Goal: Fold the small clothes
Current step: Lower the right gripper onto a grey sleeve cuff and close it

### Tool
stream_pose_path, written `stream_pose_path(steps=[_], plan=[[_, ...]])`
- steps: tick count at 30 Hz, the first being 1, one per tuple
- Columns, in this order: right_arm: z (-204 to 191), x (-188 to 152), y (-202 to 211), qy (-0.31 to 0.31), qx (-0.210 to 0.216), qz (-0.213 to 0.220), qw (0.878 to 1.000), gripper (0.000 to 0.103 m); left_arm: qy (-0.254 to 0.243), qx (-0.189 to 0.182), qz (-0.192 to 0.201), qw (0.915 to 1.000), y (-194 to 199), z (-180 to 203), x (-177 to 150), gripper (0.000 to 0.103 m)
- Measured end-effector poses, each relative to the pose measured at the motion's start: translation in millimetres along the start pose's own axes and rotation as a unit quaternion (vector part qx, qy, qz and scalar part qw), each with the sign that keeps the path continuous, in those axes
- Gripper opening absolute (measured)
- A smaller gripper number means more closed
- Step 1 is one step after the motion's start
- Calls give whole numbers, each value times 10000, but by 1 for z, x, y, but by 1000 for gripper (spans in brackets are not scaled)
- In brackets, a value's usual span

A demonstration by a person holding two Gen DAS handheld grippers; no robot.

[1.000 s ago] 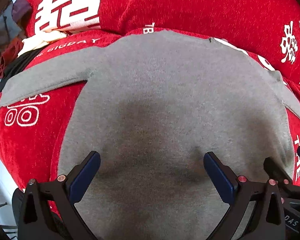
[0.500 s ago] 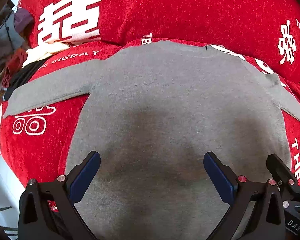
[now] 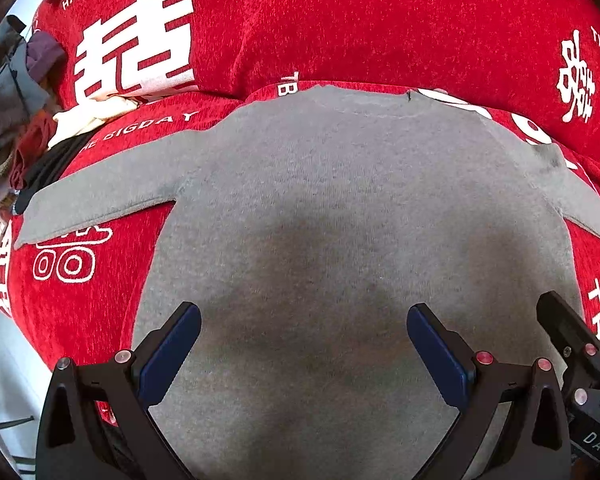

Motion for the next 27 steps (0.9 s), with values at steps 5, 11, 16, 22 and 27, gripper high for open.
stream_pose_path(steps=[5, 11, 16, 22, 27], plan=[[3, 13, 0, 5, -66, 133, 9999, 102, -14, 55, -24, 10000, -2, 4, 11, 103], [19, 28, 0, -137, -113, 270, 9995, 102, -142, 109, 74, 9998, 2, 18, 33, 103], [45, 38, -5, -350, -195, 291, 9988, 102, -297, 91, 128, 9994, 3, 41, 53, 103], [84, 48, -11, -657, -340, 301, 9968, 102, -550, 90, 214, 9982, 2, 76, 78, 103], [121, 56, -17, -939, -485, 311, 9939, 102, -753, 38, 216, 9969, -4, 109, 94, 103]])
Point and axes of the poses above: each gripper's, at about its wrist camera, not at the fingertips, and y roughly against the way its jaws point, z to its right, x to its top, the point moved 3 cm from there along -y, roughly the way its jaws point, and after that the axes turned 9 degrees about -y, right-handed, at the moved point
